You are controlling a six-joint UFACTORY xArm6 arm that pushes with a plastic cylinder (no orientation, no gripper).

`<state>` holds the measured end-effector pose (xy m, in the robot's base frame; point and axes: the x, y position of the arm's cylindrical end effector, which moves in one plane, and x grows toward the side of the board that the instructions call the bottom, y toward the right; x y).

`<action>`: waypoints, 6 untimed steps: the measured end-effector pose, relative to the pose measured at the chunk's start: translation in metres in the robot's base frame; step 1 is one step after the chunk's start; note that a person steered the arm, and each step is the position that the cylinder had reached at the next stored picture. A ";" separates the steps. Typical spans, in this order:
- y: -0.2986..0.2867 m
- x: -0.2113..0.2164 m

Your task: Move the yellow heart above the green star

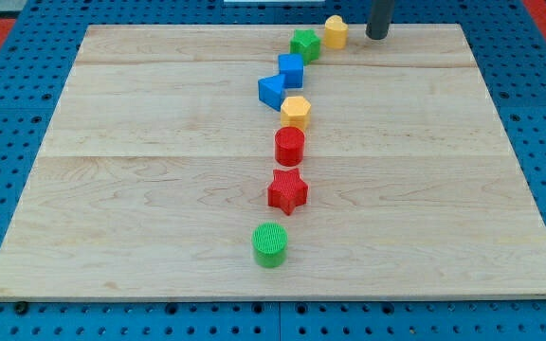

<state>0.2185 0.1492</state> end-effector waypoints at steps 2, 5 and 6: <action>-0.043 0.000; -0.044 -0.026; -0.049 -0.027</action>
